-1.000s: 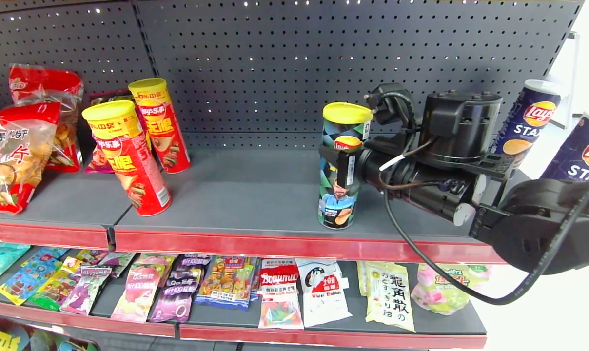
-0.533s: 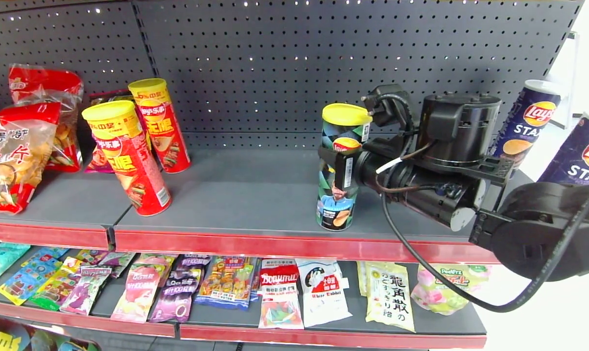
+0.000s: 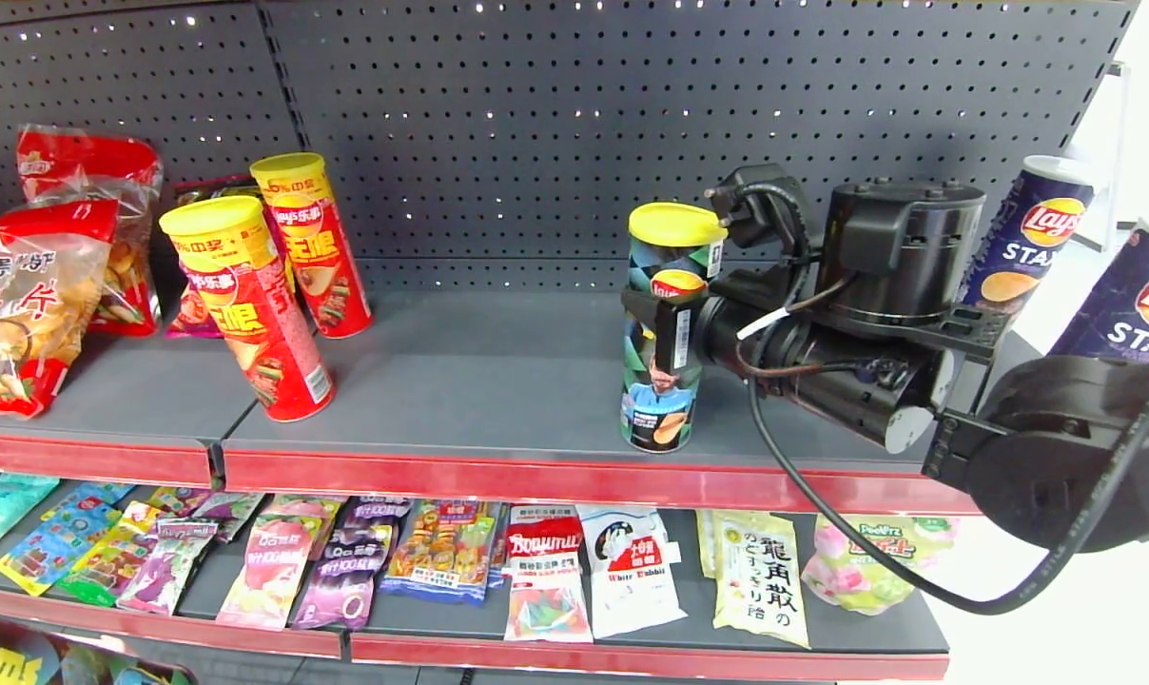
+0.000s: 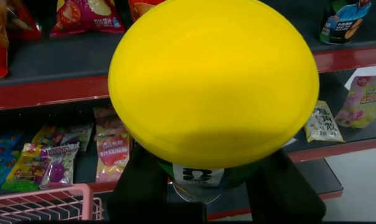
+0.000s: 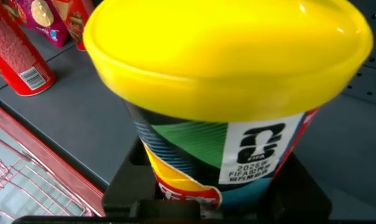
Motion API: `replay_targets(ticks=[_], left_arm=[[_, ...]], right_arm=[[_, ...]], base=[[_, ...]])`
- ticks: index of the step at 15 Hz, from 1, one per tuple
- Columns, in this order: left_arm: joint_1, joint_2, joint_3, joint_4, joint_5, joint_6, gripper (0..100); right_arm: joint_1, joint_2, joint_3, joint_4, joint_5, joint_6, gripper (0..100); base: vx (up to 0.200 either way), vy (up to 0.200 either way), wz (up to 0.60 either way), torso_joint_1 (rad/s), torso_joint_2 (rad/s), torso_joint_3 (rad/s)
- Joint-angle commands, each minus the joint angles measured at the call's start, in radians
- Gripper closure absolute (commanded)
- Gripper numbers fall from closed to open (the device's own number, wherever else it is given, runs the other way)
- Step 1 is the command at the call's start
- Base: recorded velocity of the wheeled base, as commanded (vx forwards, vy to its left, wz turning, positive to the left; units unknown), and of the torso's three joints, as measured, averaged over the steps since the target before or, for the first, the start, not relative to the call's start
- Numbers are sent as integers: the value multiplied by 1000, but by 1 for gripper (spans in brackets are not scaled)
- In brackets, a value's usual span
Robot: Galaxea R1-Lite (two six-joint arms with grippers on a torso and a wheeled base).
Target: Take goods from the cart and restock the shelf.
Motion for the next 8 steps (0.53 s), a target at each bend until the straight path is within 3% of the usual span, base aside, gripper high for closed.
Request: replay_targets(ticks=[1, 8], left_arm=[[1, -1, 1, 0, 0, 0, 100], [1, 1, -1, 0, 0, 0, 100]], right_arm=[[-2, 2, 4, -4, 0, 0, 0], [0, -52, 62, -4, 10, -3, 0]], base=[[0, 0, 0, 0, 0, 0], [0, 0, 0, 0, 0, 0]])
